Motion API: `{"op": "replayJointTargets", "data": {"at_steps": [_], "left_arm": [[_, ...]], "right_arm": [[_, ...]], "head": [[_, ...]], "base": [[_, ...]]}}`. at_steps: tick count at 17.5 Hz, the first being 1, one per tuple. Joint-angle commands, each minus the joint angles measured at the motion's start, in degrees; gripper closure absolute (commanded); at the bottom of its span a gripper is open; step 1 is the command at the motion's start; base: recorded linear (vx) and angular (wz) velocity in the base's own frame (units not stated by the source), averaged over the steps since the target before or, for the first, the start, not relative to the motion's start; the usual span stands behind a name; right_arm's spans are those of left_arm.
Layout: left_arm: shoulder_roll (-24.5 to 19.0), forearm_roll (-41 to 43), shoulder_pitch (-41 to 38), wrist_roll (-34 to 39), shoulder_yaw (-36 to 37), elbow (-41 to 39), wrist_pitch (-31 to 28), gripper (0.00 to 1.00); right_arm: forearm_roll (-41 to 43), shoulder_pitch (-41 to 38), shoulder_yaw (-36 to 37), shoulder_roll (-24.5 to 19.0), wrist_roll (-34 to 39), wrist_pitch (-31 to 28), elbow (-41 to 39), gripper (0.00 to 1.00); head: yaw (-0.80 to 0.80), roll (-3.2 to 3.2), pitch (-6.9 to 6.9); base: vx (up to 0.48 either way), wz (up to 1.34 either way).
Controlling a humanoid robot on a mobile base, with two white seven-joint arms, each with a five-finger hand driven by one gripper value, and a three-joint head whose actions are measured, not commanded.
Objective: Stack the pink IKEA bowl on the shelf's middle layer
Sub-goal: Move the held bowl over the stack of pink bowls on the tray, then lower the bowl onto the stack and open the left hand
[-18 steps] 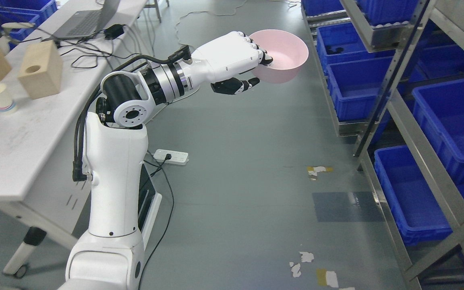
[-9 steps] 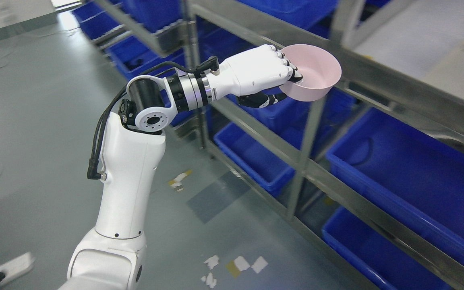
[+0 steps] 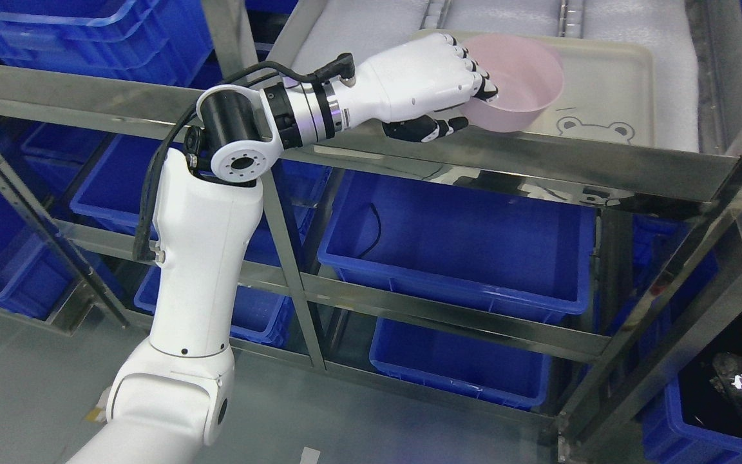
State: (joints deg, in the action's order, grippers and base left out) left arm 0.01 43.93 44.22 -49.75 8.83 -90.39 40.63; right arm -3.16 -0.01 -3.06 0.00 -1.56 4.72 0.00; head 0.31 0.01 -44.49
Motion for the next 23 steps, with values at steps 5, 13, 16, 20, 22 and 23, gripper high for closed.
{"op": "replayJointTargets", "data": {"at_steps": [5,13,16,20,22,23], "left_arm": [[-1.0,4.8,4.2,-0.8,-6.9,10.7,-0.4,0.98],[-1.0,4.3,7.5,-0.8,4.1,18.4,-0.4,0.98],[-1.0,4.1,6.8,-1.7,4.5,14.8,-0.5,0.98],[-1.0,4.4,4.6,-3.2,4.4,10.7,-0.3,0.97],[-1.0,4.6,4.6,-3.2,4.0,10.7,-0.3,0.97],[-1.0,4.7,4.8,-3.2,3.8,10.8,-0.3,0.96]], "right_arm": [[0.0,-1.3,0.0,1.0,0.1,0.0,-1.0,0.0],[0.0,-1.3,0.0,1.0,0.1,0.0,-1.0,0.0],[0.0,-1.3,0.0,1.0,0.1,0.0,-1.0,0.0],[0.0,-1.3,0.0,1.0,0.1,0.0,-1.0,0.0],[0.0,-1.3,0.1,1.0,0.1,0.0,-1.0,0.0],[0.0,-1.3,0.0,1.0,0.1,0.0,-1.0,0.0]], "head": [[0.0,0.0,0.0],[0.0,0.0,0.01],[0.0,0.0,0.01],[0.0,0.0,0.01],[0.0,0.0,0.01],[0.0,0.0,0.01]], "base": [[0.133,-0.27],[0.133,-0.14],[0.072,0.0],[0.003,0.0],[-0.024,0.0],[-0.02,0.0]]}}
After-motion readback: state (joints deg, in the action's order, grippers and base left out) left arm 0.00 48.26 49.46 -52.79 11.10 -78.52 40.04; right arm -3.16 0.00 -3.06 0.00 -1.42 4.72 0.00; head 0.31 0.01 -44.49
